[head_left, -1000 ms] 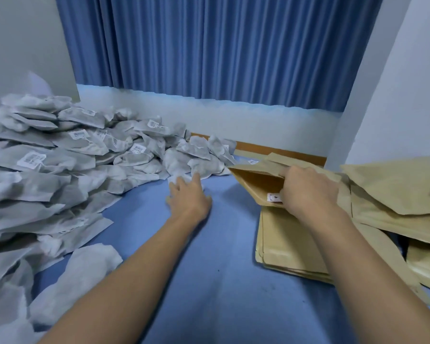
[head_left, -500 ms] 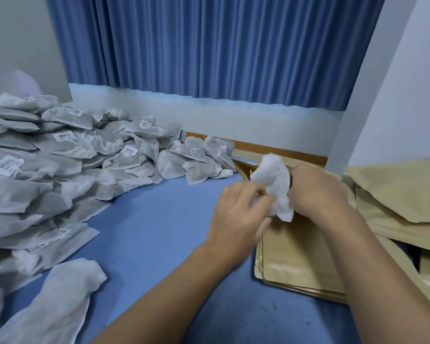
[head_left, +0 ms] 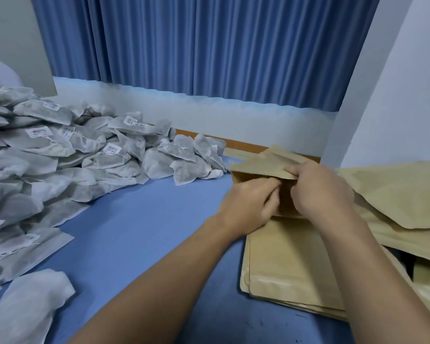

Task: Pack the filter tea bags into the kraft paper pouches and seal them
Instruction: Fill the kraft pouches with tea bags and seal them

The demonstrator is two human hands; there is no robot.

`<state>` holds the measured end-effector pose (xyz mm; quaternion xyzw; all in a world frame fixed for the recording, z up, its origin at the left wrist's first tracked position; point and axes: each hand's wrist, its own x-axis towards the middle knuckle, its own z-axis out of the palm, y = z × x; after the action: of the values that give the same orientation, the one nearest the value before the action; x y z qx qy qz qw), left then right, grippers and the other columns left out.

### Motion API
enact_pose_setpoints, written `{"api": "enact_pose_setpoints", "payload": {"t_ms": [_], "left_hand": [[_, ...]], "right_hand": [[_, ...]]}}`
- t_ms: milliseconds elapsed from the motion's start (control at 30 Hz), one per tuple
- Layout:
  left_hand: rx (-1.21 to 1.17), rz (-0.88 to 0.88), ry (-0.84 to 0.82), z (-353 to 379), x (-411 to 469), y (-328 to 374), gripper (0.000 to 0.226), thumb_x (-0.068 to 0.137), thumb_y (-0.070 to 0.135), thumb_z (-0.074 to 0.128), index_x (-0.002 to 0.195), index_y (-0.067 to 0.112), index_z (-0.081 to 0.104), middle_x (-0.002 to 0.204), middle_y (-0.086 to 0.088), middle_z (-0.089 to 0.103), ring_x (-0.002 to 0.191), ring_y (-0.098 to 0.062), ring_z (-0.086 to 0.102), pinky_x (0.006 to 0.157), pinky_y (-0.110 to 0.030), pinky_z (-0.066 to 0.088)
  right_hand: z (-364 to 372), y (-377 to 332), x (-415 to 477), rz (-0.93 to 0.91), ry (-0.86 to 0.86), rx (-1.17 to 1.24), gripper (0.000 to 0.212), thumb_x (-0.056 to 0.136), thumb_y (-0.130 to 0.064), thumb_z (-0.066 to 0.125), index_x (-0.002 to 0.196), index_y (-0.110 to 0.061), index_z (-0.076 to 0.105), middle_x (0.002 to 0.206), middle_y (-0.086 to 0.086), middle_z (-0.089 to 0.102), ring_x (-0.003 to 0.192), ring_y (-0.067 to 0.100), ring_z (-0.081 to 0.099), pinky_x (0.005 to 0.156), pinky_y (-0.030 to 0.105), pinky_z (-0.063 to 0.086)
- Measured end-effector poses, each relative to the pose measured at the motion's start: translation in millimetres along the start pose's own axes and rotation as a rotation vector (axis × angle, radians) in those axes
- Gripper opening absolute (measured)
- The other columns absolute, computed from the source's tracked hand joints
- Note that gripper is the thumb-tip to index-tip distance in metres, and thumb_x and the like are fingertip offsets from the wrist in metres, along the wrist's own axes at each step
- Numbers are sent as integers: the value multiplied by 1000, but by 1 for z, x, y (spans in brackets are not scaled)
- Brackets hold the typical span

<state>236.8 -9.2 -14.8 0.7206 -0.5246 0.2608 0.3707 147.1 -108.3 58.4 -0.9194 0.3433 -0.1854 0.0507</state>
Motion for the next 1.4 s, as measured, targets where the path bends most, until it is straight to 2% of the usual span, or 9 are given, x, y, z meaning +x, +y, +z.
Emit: {"api": "enact_pose_setpoints", "payload": {"t_ms": [67,167,300,400,533,733,1133,1300,1400], "left_hand": [[20,182,372,-5,-16,-20,20,90,9,50,79,4,66,72,-7,58,65,-26,52,57,-38,44],[67,-173,607,-20,-2,-63,20,90,16,47,78,8,61,78,-5,56,73,-26,52,65,-42,43],[516,-637,-35,-25,28,-126,60,89,65,43,144,44,38,161,-15,19,151,-38,8,112,-69,11],[537,-804,-326,-30,45,-160,94,65,97,30,149,62,5,166,-6,-21,147,-45,-25,104,-78,-11],[394,-1044,-475,-25,45,-177,109,50,105,32,146,53,34,167,0,-8,149,-46,-18,107,-76,-2],[540,-886,-380,-4,20,-164,50,85,62,46,128,39,57,140,-6,40,130,-40,31,96,-55,34],[297,-790,-311,-48,-63,-32,44,82,71,39,88,37,65,114,5,50,119,-30,42,99,-55,35],[351,-539,164,-63,-73,3,23,91,32,62,70,23,63,125,-2,54,120,-26,50,111,-62,23],[250,-209,530,-68,-69,21,17,85,15,69,70,11,62,100,-10,59,86,-29,53,78,-44,42]], "right_hand": [[5,4,2,42,37,-43,44,89,-9,50,116,-39,67,75,-2,45,77,27,46,58,28,35],[9,8,5,75,56,-47,37,92,-14,53,118,-36,67,75,-2,46,73,27,45,50,26,25],[9,6,6,77,44,-68,36,92,-17,54,120,-37,66,79,0,48,74,28,45,52,28,27],[10,6,7,81,41,-83,38,92,-17,53,121,-37,66,80,1,49,73,28,45,53,28,29],[9,7,6,60,40,-75,36,91,-18,53,117,-40,66,79,0,51,74,28,48,56,29,35],[6,6,3,44,25,-59,39,90,-15,53,112,-45,66,75,-4,49,73,26,48,56,28,34],[-3,-7,-15,65,-89,-22,49,91,-16,52,132,-43,60,126,4,62,112,31,55,76,32,38],[-8,-11,-24,53,-121,-8,49,89,-16,54,129,-42,61,126,3,63,117,30,57,79,31,37],[-12,-10,-24,64,-117,6,51,90,-14,52,131,-42,60,126,4,62,116,32,56,78,32,36]]}}
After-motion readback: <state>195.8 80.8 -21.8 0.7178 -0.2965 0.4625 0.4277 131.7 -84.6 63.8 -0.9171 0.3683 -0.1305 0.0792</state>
